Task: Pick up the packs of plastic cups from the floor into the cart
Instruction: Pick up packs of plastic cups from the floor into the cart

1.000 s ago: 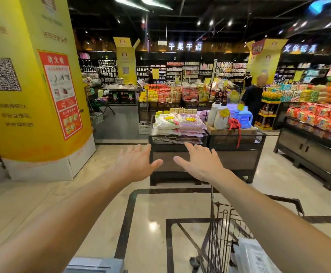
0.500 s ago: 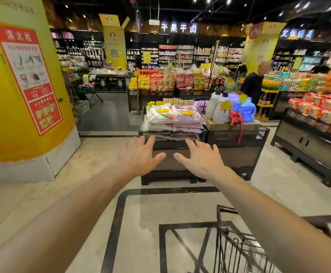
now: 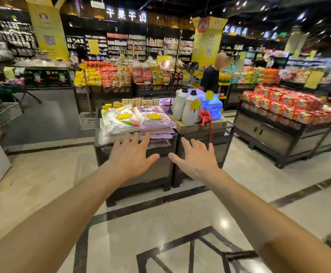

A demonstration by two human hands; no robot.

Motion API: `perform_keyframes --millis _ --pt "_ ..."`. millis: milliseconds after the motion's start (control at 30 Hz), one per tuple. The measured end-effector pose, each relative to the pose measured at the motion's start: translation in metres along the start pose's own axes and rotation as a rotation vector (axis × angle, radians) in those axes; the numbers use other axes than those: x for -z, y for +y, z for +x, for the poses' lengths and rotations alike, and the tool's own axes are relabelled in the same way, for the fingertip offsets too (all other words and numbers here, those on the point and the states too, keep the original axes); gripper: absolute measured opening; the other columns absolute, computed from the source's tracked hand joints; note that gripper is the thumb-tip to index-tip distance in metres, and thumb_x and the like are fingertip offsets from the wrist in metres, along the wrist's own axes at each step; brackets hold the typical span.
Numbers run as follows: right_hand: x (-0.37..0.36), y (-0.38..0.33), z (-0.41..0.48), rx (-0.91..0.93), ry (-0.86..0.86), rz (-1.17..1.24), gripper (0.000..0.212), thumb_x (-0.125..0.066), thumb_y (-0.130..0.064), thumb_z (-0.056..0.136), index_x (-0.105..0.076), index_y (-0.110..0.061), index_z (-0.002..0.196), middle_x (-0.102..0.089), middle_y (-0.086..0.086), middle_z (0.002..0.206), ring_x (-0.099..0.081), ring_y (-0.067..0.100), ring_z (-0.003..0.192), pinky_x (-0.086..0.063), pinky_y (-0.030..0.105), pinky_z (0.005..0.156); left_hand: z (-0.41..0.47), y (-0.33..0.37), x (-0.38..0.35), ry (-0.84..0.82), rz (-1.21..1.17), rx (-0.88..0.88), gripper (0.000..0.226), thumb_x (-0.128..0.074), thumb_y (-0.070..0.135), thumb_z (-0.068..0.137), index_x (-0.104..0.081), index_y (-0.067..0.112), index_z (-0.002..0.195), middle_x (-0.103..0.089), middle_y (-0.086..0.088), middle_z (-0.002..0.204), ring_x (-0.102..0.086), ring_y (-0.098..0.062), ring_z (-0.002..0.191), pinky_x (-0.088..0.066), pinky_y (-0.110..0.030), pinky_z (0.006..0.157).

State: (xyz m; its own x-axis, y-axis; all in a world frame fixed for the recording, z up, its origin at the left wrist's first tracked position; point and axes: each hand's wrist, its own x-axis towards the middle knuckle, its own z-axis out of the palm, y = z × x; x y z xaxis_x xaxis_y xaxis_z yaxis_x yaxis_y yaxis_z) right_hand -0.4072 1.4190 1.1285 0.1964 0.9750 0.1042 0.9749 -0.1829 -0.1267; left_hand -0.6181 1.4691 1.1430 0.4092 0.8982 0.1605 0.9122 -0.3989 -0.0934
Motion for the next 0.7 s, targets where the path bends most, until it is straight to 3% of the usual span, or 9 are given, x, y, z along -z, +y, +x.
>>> perform_keyframes --millis 133,400,567,700 --pt "-0.009 0.043 0.056 -0.125 0.038 0.008 0.092 -0.028 -0.085 0.097 -0.020 -0.030 0.171 -0.028 0.012 0.175 -0.020 0.030 0.163 -0.006 0.065 0.130 0.091 0.023 -0.014 0.028 0.003 -0.174 0.086 -0.026 0.079 0.102 -0.014 0.028 0.170 -0.025 -0.011 0.175 -0.025 -0.038 0.160 -0.026 -0.059 0.127" --pt "-0.016 0.159 0.162 -0.361 0.119 -0.024 0.088 -0.027 -0.082 0.099 -0.019 -0.031 0.170 -0.027 0.014 0.175 -0.020 0.032 0.163 -0.006 0.067 0.128 0.269 0.103 -0.038 0.078 0.018 -0.403 0.082 -0.028 0.078 0.102 -0.022 0.028 0.167 -0.033 -0.011 0.171 -0.029 -0.038 0.157 -0.027 -0.062 0.124" --pt "-0.022 0.233 0.212 -0.517 0.131 -0.028 0.088 -0.027 -0.082 0.100 -0.017 -0.032 0.171 -0.023 0.012 0.176 -0.017 0.032 0.163 -0.004 0.066 0.128 0.369 0.169 -0.054 0.104 0.030 -0.537 0.083 -0.024 0.078 0.101 -0.020 0.028 0.167 -0.039 -0.010 0.167 -0.037 -0.036 0.152 -0.035 -0.056 0.120" --pt "-0.036 0.287 0.228 -0.680 0.121 -0.007 0.088 -0.029 -0.081 0.101 -0.014 -0.031 0.171 -0.016 0.011 0.179 -0.012 0.034 0.165 0.001 0.067 0.130 0.426 0.238 -0.065 0.090 -0.008 -0.686 0.083 -0.026 0.074 0.105 -0.011 0.026 0.171 -0.025 -0.011 0.174 -0.026 -0.035 0.158 -0.027 -0.056 0.126"
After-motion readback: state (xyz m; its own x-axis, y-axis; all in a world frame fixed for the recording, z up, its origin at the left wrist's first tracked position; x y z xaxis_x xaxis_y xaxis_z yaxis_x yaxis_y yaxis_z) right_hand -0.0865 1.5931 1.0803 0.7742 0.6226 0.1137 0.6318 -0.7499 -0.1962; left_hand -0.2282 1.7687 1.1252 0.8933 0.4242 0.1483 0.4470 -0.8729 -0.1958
